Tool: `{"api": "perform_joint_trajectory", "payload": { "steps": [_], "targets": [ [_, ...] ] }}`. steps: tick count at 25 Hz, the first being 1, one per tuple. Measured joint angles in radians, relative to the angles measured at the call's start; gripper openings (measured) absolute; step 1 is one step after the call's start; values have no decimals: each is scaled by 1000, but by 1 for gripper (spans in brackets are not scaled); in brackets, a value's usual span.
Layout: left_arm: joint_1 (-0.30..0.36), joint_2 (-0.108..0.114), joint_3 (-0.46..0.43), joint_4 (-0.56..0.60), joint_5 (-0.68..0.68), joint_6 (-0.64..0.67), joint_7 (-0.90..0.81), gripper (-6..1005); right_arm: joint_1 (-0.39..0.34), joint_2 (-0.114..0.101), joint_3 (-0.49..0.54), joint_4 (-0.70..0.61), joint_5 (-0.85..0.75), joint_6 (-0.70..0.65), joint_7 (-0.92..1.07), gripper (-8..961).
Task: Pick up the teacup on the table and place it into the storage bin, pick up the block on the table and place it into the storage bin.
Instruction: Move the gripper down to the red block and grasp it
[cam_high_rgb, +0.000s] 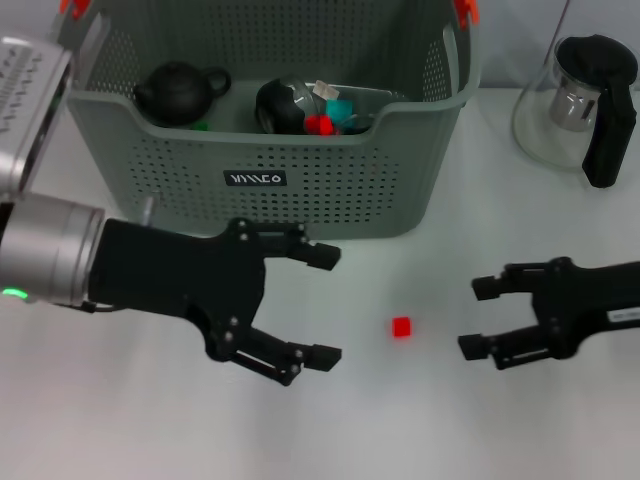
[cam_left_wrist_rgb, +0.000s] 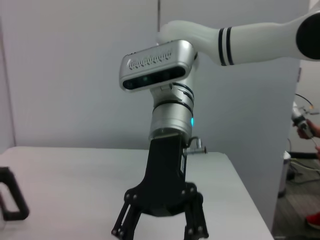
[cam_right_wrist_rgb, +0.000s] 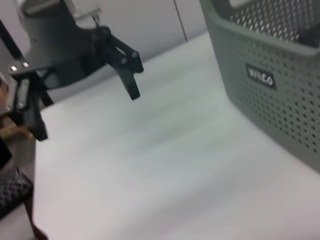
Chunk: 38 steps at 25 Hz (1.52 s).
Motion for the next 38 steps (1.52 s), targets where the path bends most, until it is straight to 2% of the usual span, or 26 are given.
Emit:
{"api": "perform_joint_trajectory", "payload": {
  "steps": [4,12,20,24,30,38],
  "targets": [
    [13,-2,-34,-12,1,-2,3,952,53,13,-20,57,-48,67,-18,853],
    [18,-2,-68,-34,2,-1,11,952,96,18,-165,143,-46,249,-38,810],
    [20,-3,-68,-42,49,-15,29,951,148,25,-263,237,-41,395,-45,770],
    [20,-2,-69,-49,51,-19,29,951,153,26,-282,244,-25,416,-45,733],
    [20,-3,-69,-50,52,-22,29,951,154,24,-326,249,6,449,-44,726],
    [19,-3,-69,-50,52,-37,29,952,194,26,-344,324,10,488,-50,718]
  ]
}}
